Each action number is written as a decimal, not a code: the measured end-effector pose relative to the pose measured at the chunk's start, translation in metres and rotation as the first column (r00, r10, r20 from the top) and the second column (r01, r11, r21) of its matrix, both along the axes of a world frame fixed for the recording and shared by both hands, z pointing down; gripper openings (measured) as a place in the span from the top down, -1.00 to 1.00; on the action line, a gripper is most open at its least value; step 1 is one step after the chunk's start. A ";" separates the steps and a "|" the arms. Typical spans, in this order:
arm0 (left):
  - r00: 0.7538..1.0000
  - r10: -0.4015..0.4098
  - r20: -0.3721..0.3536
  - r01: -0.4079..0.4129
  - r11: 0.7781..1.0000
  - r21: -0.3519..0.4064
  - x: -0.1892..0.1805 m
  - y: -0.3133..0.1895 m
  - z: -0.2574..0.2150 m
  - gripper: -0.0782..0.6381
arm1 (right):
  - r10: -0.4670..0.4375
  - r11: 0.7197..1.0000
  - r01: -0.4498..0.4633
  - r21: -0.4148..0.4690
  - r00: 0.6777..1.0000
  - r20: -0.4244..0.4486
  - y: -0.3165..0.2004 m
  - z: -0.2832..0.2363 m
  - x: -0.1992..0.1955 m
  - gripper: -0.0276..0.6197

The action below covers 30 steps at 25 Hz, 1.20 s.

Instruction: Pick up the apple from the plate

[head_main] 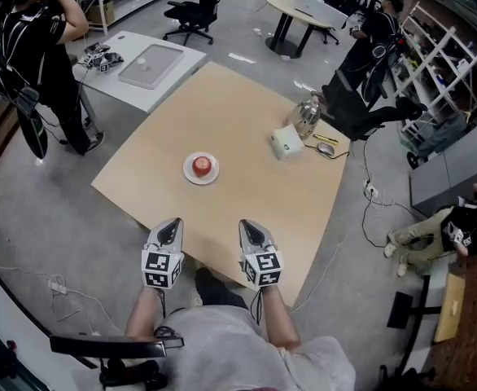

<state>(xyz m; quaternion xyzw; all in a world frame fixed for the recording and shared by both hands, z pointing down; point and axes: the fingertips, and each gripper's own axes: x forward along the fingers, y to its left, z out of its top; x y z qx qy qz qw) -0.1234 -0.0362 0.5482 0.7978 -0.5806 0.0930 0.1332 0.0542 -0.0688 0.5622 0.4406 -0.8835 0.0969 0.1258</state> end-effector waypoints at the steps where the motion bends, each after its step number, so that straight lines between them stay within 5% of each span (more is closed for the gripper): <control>1: 1.000 -0.001 -0.001 0.001 1.000 -0.007 -0.001 -0.005 0.002 0.73 | 0.001 1.000 -0.001 -0.005 1.000 -0.002 -0.005 0.002 0.000 0.90; 30: 0.988 0.134 0.075 -0.122 0.983 -0.138 0.016 -0.135 0.093 0.73 | 0.067 0.988 -0.073 -0.136 0.997 -0.048 -0.085 0.067 0.014 0.90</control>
